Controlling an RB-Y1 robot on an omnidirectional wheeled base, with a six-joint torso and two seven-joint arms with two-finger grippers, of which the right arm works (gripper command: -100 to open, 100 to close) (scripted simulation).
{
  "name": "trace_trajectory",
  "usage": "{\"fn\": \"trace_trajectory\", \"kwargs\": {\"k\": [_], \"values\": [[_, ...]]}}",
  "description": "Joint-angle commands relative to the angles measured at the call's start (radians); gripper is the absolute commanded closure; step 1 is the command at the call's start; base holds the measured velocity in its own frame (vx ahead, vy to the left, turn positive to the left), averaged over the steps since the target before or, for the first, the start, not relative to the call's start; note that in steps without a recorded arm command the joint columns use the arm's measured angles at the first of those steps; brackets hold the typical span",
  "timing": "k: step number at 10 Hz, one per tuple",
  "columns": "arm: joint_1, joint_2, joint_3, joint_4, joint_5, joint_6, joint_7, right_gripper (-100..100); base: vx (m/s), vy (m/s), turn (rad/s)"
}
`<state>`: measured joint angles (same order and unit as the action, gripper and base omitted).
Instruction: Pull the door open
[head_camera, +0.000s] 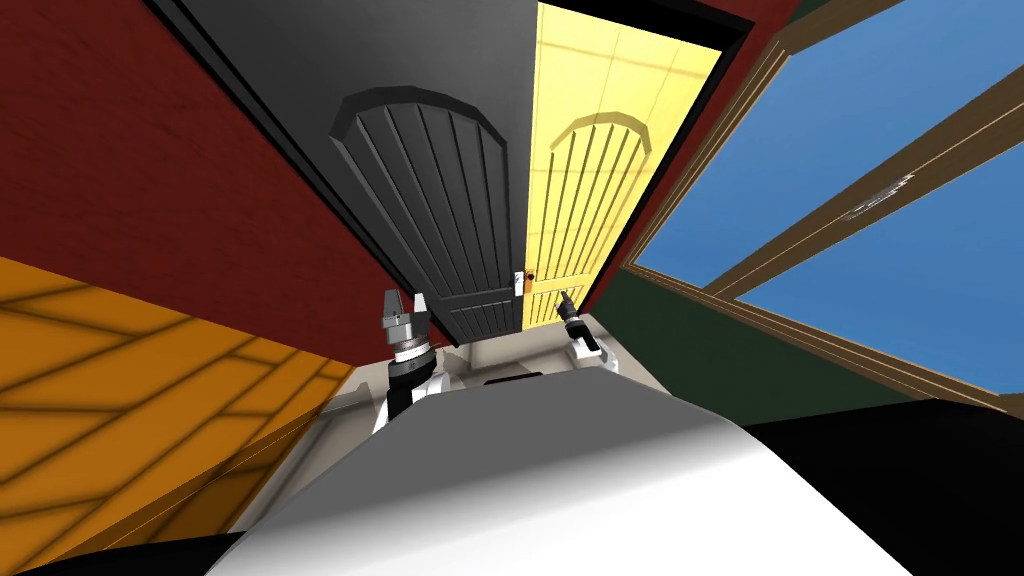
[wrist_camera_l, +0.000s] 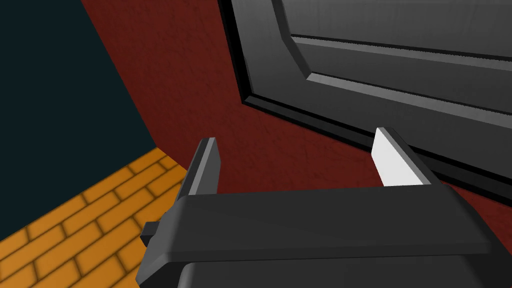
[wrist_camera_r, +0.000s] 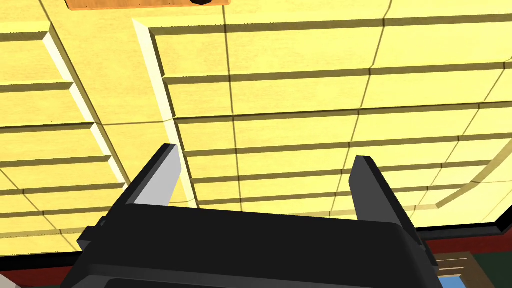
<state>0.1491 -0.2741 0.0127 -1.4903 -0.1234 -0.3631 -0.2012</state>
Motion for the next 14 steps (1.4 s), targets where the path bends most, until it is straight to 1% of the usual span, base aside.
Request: {"fn": "trace_trajectory", "kwargs": {"k": [1,6,9,12,13,14], "values": [[-0.019,-0.01,0.002,0.039,0.0,0.001,-0.004,-100,0.116,0.036,0.096],[-0.065,-0.039,0.009,0.141,0.0,0.001,-0.015,-100,0.111,0.011,0.09],[-0.087,-0.052,0.012,0.188,0.0,0.001,-0.02,-100,0.086,0.012,0.072],[-0.119,-0.069,0.018,0.251,0.001,0.001,-0.027,-100,0.13,0.009,0.096],[-0.112,-0.065,0.017,0.238,0.001,0.001,-0.025,-100,0.057,0.006,0.019],[-0.096,-0.084,-0.011,0.259,-0.004,0.004,-0.025,-100,-0.044,-0.063,-0.136]]}}
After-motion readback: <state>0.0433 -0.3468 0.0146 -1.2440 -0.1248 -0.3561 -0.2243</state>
